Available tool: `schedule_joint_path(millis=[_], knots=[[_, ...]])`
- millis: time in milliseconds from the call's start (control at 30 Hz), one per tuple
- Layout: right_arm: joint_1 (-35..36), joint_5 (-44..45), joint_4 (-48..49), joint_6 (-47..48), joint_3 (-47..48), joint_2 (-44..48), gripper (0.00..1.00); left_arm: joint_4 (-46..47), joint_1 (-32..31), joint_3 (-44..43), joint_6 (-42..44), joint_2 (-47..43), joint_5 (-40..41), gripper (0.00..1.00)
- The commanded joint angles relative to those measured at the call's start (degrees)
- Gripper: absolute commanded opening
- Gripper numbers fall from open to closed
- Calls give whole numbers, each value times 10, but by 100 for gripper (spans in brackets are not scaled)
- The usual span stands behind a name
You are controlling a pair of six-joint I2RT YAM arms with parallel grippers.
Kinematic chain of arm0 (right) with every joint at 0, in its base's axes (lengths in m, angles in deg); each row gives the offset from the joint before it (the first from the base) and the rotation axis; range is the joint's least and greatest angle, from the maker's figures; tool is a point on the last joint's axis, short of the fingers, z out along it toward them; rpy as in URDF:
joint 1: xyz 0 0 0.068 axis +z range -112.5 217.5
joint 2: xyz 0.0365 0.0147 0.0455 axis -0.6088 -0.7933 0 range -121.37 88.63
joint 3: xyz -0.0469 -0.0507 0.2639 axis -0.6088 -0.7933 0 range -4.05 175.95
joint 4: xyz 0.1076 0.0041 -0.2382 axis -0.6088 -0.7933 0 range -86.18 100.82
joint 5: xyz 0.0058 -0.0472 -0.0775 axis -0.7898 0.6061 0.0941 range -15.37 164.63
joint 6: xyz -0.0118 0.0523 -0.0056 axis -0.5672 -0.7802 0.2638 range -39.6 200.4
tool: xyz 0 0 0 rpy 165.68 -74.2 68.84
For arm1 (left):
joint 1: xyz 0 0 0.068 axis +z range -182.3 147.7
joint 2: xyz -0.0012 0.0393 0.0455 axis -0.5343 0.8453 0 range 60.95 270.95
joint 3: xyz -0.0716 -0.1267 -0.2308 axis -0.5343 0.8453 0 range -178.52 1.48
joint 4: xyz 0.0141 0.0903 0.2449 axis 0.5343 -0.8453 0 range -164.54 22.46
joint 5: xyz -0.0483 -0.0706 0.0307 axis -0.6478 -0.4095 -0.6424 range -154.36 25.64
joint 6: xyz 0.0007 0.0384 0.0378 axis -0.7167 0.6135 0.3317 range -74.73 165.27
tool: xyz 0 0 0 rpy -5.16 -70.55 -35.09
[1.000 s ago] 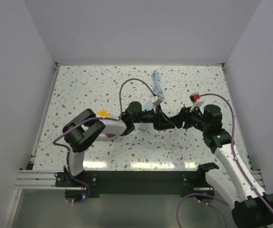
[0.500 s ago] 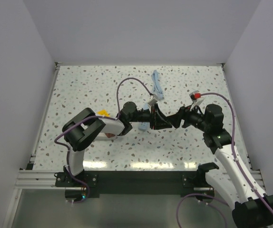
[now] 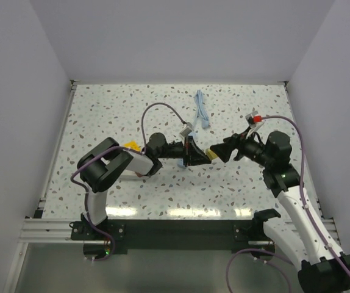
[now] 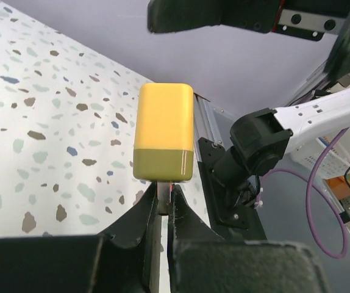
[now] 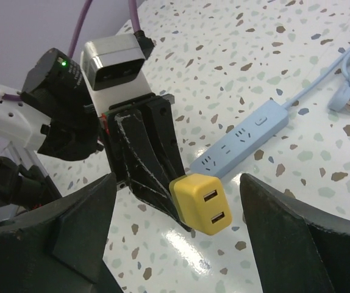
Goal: Insert the plug
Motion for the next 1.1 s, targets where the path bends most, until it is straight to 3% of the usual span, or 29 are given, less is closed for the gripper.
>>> schedule_joint_path(millis=[0, 267, 700, 900, 1067], knots=[[3, -38, 58, -26, 17, -7, 85, 110, 13, 20, -5, -35, -13, 0], [3, -131, 87, -30, -5, -36, 81, 126, 20, 46, -1, -66, -15, 0], [3, -165, 87, -14, -28, -73, 76, 191, 19, 57, -43, -81, -29, 0], [5, -185, 94, -18, -31, -78, 66, 191, 20, 62, -40, -91, -26, 0], [10, -193, 96, -18, -32, -81, 51, 194, 21, 58, -40, -94, -27, 0]])
